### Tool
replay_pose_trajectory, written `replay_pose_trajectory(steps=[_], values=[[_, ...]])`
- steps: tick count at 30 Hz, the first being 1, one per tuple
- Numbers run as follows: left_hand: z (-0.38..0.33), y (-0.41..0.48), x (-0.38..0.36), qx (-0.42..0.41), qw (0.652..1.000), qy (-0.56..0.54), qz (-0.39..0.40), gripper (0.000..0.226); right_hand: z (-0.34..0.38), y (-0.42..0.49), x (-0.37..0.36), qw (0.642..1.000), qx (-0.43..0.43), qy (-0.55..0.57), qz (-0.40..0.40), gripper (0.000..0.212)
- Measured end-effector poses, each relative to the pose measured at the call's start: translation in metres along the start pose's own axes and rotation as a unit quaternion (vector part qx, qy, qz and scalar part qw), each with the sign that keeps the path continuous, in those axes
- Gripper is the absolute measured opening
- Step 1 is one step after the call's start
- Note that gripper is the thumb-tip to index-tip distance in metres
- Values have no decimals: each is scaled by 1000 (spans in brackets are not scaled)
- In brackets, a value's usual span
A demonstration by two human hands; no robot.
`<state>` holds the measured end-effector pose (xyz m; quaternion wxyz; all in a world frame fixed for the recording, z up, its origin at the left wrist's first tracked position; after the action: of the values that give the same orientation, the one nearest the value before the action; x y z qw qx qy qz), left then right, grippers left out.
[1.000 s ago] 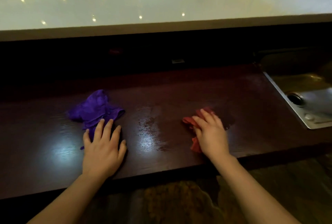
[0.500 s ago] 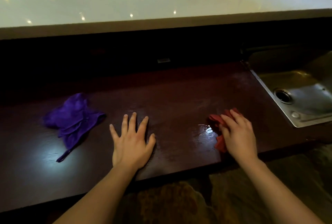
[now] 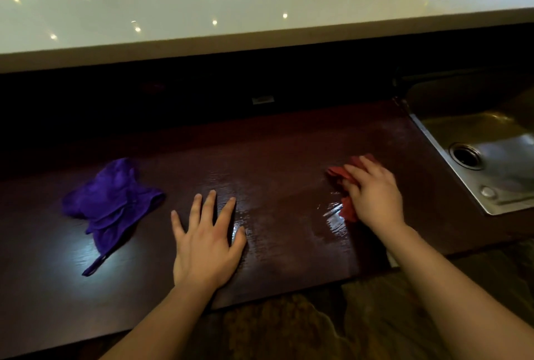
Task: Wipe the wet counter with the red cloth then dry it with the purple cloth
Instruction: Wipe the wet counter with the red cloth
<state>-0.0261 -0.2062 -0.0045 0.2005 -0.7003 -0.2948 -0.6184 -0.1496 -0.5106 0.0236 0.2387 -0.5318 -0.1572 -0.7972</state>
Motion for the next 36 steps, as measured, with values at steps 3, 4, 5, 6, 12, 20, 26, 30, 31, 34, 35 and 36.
replay_pose_trajectory(steps=[3,4,5,6,12,20,26,30,31,34,35,36], values=[[-1,0,3,1,1000,-3,0,65,31,-21,-18,986,154,-10,68,42],[-1,-1,3,0,1000,-6,-1,65,29,-28,-21,973,208,-31,89,44],[-1,-1,4,-1,1000,-10,0,65,22,-26,-18,965,242,-47,93,46],[-1,-1,4,-1,1000,-11,-1,64,12,-17,-13,966,240,-49,77,46],[-2,-1,5,0,1000,-12,7,63,-35,2,9,1000,-6,-22,-7,41],[-5,-1,10,3,1000,-19,12,65,50,-77,-30,972,220,-69,54,50],[-3,-1,8,6,1000,-17,20,65,12,-36,-14,995,65,-72,25,47],[-4,-1,9,8,1000,-17,22,65,72,-75,-39,985,150,-71,38,51],[-4,-1,10,8,1000,-18,21,66,84,-85,-46,978,187,-71,52,51],[-3,-1,10,5,999,-25,20,66,75,-97,-45,956,276,-69,74,49],[-2,-1,10,5,999,-27,18,65,57,-94,-39,956,274,-63,77,48],[-1,-2,9,5,1000,-26,17,65,34,-87,-31,963,254,-60,70,47]])
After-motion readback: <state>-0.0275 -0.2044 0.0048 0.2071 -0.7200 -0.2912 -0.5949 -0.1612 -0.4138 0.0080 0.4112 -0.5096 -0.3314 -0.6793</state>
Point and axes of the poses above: each hand's wrist, its own y-axis towards the middle knuckle, its own x-axis out of the back of the hand, z = x × y, the point moved 4 cm from there along y, towards the middle knuckle, and after that the axes turned 14 degrees about -x, right-handed, at the moved point
